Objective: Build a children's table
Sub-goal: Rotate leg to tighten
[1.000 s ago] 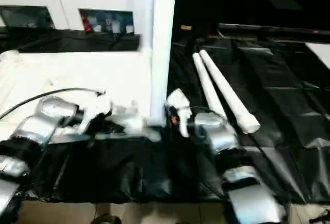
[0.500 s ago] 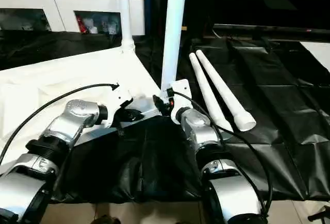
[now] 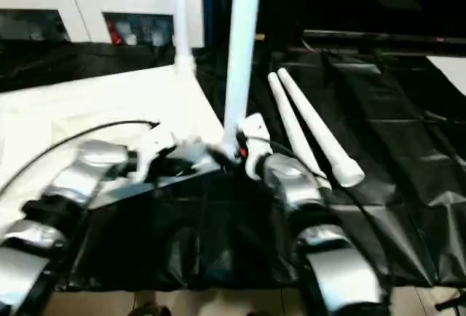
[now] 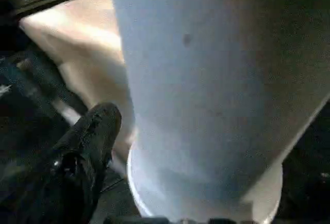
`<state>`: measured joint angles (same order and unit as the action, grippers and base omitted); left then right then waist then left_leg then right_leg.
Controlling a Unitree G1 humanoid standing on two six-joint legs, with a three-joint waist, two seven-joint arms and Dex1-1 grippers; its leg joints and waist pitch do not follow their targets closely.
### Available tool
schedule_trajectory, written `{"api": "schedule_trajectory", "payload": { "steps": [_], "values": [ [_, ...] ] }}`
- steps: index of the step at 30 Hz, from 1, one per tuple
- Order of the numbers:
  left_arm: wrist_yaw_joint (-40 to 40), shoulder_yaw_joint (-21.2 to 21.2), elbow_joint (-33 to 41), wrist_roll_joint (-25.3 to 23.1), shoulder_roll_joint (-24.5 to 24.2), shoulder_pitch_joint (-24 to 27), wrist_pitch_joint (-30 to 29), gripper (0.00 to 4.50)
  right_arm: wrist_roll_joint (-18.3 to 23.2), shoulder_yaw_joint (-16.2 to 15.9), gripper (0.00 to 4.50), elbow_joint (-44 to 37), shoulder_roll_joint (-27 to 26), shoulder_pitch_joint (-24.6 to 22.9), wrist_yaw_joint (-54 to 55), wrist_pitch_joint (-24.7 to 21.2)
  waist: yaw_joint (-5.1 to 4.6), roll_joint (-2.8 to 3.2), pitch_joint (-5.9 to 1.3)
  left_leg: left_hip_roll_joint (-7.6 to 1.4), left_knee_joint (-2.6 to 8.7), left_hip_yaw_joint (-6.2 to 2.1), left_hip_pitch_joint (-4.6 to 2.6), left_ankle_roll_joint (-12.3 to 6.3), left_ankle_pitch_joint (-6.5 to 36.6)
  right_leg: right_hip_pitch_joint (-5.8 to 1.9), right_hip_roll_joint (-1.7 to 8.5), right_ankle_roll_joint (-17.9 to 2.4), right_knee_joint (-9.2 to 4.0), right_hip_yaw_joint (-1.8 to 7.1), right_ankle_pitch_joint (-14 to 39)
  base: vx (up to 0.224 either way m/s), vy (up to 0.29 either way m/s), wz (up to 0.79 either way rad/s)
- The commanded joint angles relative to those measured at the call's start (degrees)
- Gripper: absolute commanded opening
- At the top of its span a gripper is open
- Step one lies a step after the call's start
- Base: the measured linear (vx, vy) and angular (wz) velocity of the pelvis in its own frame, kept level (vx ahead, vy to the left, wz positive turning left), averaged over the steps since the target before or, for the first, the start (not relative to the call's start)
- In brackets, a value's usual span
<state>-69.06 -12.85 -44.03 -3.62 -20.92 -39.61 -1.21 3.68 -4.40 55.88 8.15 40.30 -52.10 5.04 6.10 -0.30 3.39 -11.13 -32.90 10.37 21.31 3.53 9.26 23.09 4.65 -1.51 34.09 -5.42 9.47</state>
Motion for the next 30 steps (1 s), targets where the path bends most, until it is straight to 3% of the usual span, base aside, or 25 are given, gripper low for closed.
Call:
{"api": "schedule_trajectory", "payload": {
  "steps": [1,11,16,20,23,25,26,27,30],
  "values": [
    [-5.11,-1.82,2.72,1.91,0.74,0.07,1.84,0.0,-0.43,-2.75,4.07,-2.84,0.84,-0.71,-7.5,-1.31,0.08,0.37,-4.18,-2.69,3.58,-0.48,-0.91,-2.67,14.04,-3.12,4.35,-13.59,-3.38,3.12,11.25,0.0,0.0,0.0],
    [-12.66,-2.33,2.03,3.02,-2.05,0.29,2.56,0.0,-0.25,-7.28,3.32,-7.3,4.8,-1.84,-21.74,-4.91,0.86,0.18,-4.12,-2.87,3.66,-0.57,-1.08,-2.14,14.26,-2.89,4.58,-12.97,-3.57,3.23,14.39,0.0,0.0,0.0],
    [-13.65,-2.52,2.2,3.25,-2.33,0.38,2.29,0.0,0.14,-7.3,2.9,-8.13,4.69,-2.06,-22.57,-6.33,1.09,0.16,-4.2,-2.86,3.67,-0.62,-1.08,-1.83,13.69,-2.92,4.59,-12.9,-3.42,3.2,14.02,0.0,0.0,0.0],
    [-13.42,-2.37,2.21,3.1,-2.16,0.61,2.23,0.0,1.61,-6.29,2.81,-9.2,4.12,-2.76,-22.13,-8.59,1.15,0.33,-4.24,-2.86,3.64,-0.61,-1.12,-1.84,13.45,-2.91,4.5,-13.14,-3.37,3.19,12.93,0.0,0.0,0.0],
    [-11.08,-1.89,1.72,2.66,-1.18,0.5,1.71,0.0,2.28,-4.84,2.8,-9.6,3.36,-3.21,-19.3,-9.19,1.25,0.34,-4.23,-2.85,3.64,-0.62,-1.17,-1.52,13.93,-2.9,4.57,-13.16,-3.4,3.18,13.3,0.0,0.0,0.0],
    [-4.9,-0.34,0.61,2.47,1.14,-0.55,-0.3,0.0,0.27,-3.39,2.79,-7.37,1.37,-2.81,-9.02,-7.12,1.23,0.29,-4.12,-2.89,3.72,-0.6,-1.22,-1.07,14.23,-2.74,4.58,-12.9,-3.48,3.22,14.24,0.0,0.0,0.0],
    [-4.9,-0.34,0.61,2.47,1.14,-0.55,-0.3,0.0,0.27,-3.39,2.79,-7.37,1.37,-2.81,-9.02,-7.12,1.02,0.14,-4.05,-2.77,3.79,-0.73,-1.25,-0.17,14.55,-2.7,4.71,-12.69,-3.51,3.2,15.69,0.0,0.0,0.0],
    [-0.3,0.46,-0.01,2.27,3.14,-1.39,-1.98,0.0,-1.22,-2.19,2.79,-5.15,-0.46,-2.18,-0.1,-6.6,0.78,0.0,-3.97,-2.67,3.85,-0.76,-1.28,0.51,15.04,-2.64,4.85,-11.89,-3.86,3.26,18.03,0.0,0.0,0.0],
    [4.21,0.52,-0.29,1.64,5.78,-2.11,-3.34,0.0,-1.56,-0.49,2.78,-2.82,-3.13,-1.55,8.86,-7.33,0.28,0.01,-3.8,-2.47,3.88,-0.96,-1.55,1.23,16.76,-2.49,4.91,-10.3,-4.56,3.22,22.85,0.0,0.0,0.0]
  ]
}}
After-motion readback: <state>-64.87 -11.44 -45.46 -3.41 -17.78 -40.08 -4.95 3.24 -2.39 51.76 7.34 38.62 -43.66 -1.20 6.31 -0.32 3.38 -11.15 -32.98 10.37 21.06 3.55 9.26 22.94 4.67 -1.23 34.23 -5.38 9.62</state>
